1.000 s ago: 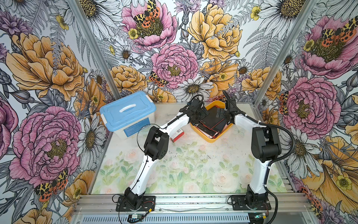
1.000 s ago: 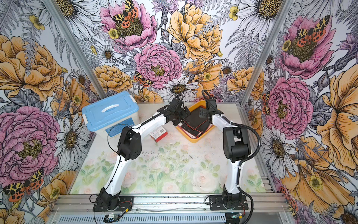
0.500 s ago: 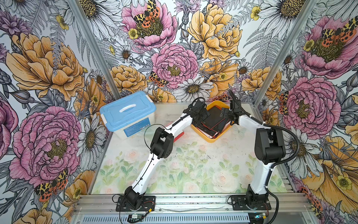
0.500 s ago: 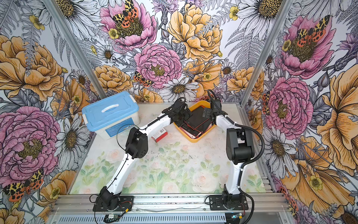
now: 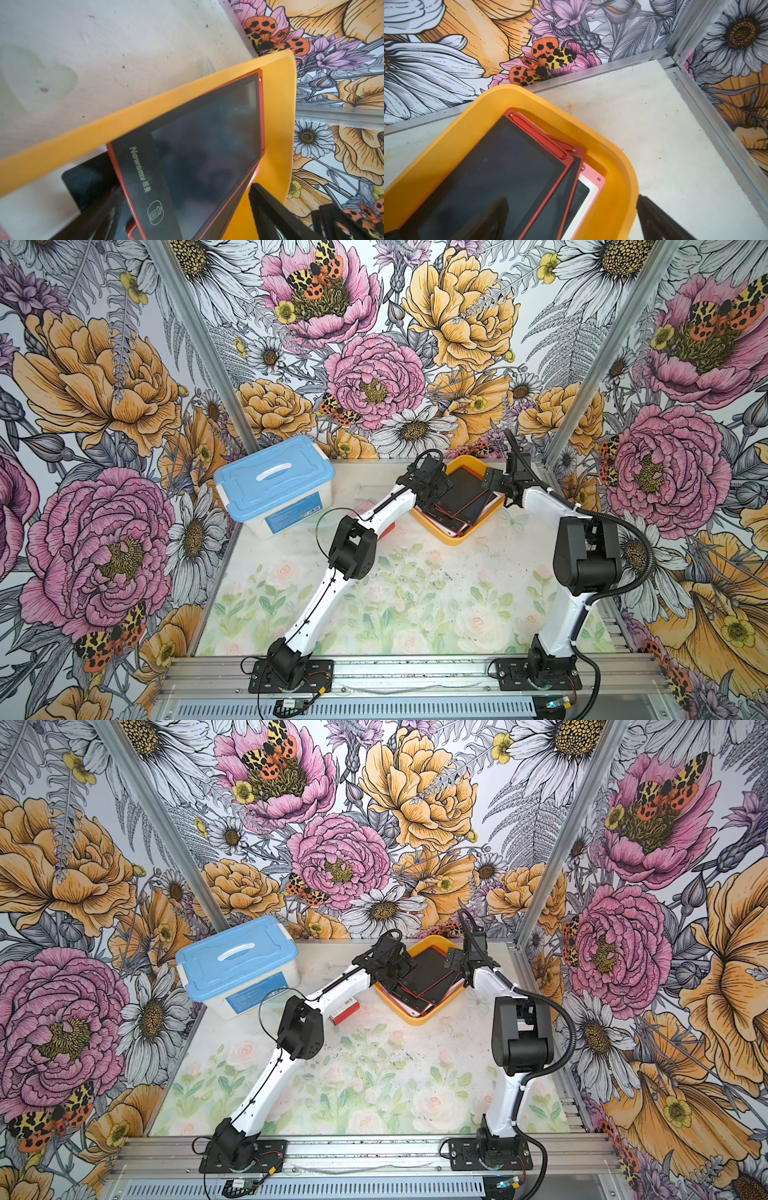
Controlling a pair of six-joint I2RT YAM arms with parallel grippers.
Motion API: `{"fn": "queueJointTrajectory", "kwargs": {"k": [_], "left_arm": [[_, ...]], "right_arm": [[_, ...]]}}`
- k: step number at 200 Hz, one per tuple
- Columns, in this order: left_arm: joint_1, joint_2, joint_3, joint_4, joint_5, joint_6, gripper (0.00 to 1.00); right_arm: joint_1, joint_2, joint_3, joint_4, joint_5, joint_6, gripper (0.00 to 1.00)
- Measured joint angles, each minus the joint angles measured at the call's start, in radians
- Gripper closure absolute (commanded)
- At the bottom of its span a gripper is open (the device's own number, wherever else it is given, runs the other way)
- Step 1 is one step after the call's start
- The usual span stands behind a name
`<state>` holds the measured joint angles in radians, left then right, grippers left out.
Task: Take out the writing tablet from the storage box
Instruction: Pick up the writing tablet from the storage box.
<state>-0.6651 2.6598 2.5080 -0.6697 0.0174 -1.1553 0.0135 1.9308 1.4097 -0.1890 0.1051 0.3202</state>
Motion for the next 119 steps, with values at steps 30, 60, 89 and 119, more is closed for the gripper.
{"fn": "queueJointTrajectory", "kwargs": {"k": [30,60,89,119], "left_arm": [[-0.010,0.000,-0.002,0.000,-0.001,0.010,0.09],[-0.027,-0.019,-0.043,0.018,-0.024,0.043,0.16],[-0.038,-0.057,-0.132,0.086,-0.031,0.067,0.25],[-0.040,-0.075,-0.187,0.158,-0.030,0.067,0.26]], "right_arm": [[-0.003,0.023,0.000,-0.001,-0.010,0.001,0.00],[-0.003,0.031,0.000,0.000,-0.028,0.008,0.01],[-0.003,0.031,-0.001,-0.001,-0.051,0.024,0.01],[-0.004,0.031,-0.018,0.005,-0.059,0.032,0.01]]}}
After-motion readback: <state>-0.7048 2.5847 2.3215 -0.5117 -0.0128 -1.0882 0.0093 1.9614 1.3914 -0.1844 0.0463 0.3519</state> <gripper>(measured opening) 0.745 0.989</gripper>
